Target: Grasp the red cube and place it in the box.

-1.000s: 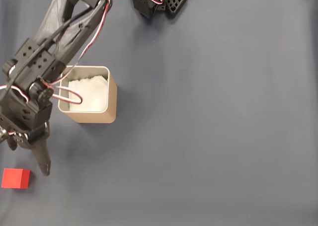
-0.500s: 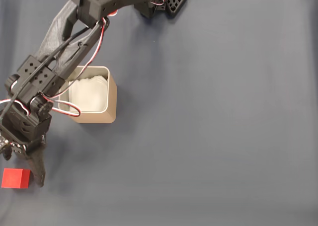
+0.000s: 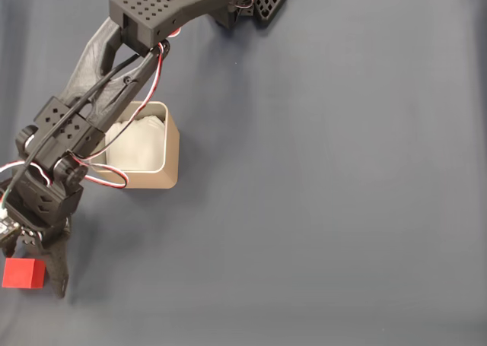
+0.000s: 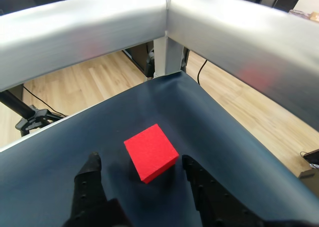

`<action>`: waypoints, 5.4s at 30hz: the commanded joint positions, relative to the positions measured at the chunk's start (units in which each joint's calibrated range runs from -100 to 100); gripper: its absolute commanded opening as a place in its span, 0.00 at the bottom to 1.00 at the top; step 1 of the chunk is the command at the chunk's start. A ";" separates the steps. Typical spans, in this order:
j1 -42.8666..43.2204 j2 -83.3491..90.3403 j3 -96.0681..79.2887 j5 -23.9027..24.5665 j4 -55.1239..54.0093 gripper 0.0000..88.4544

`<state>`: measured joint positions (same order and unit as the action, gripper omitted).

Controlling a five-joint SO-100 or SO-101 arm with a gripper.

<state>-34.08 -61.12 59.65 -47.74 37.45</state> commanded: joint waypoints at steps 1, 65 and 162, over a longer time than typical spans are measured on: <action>0.47 0.33 3.88 -0.10 -1.63 0.46; -2.37 -0.97 3.97 1.27 -6.22 0.22; 2.74 97.17 -87.37 0.20 9.95 0.00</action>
<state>-31.83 32.50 -27.41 -47.79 49.39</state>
